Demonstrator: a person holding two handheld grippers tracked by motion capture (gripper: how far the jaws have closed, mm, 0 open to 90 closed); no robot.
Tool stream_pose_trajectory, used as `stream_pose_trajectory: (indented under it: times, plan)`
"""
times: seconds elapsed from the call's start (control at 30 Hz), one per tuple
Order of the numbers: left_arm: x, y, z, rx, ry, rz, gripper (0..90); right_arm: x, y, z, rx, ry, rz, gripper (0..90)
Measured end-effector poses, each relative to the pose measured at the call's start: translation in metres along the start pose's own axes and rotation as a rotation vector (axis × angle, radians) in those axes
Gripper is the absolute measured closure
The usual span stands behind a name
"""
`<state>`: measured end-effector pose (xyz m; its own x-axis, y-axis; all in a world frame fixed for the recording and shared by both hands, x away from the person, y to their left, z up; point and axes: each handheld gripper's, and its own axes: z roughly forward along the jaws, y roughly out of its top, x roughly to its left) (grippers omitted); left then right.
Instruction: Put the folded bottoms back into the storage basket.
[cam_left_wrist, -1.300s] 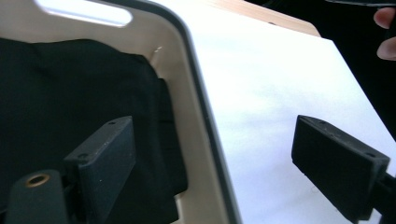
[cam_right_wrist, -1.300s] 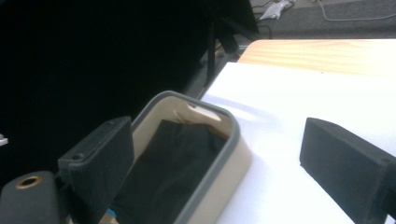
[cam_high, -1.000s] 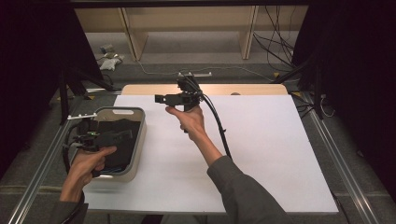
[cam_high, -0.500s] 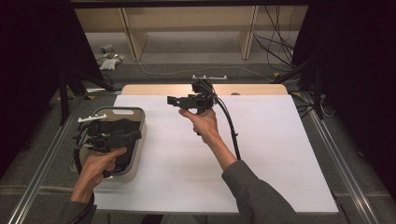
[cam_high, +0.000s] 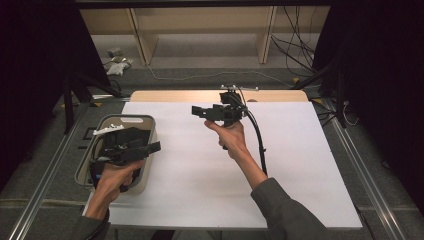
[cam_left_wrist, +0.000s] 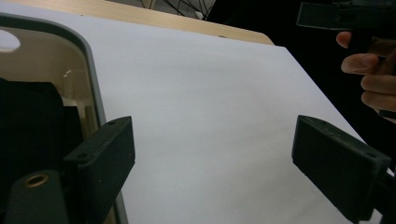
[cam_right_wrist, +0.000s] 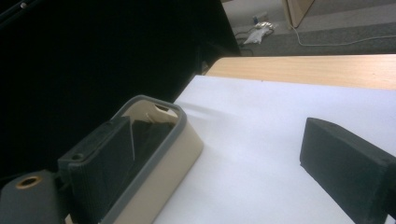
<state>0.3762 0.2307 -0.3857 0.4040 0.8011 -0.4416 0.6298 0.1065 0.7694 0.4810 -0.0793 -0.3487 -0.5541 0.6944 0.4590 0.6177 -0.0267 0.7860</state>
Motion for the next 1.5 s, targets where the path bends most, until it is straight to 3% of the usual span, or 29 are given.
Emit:
stream_pose_trajectory:
  times: [0.6, 0.9, 1.1, 1.2, 1.3, 1.5]
  plan:
    - [-0.012, -0.011, 0.008, -0.038, -0.038, 0.05, 13.0, -0.027, -0.02, -0.028, -0.031, -0.023, -0.017, 10.6]
    - [-0.015, -0.018, 0.01, -0.067, -0.085, 0.071, 13.0, -0.028, -0.032, -0.039, -0.032, -0.031, -0.089, 10.6]
    - [-0.02, -0.022, 0.01, -0.084, -0.111, 0.123, 13.0, -0.032, -0.041, -0.045, -0.039, -0.025, -0.101, 10.6]
    - [-0.022, -0.025, 0.012, -0.086, -0.113, 0.128, 12.9, -0.031, -0.044, -0.049, -0.038, -0.034, -0.128, 10.6]
    - [-0.025, -0.028, 0.013, -0.084, -0.108, 0.163, 12.9, -0.03, -0.05, -0.054, -0.05, -0.033, -0.148, 10.5]
    - [-0.03, -0.032, 0.013, -0.094, -0.12, 0.196, 12.8, -0.033, -0.064, -0.064, -0.048, -0.044, -0.19, 10.0]
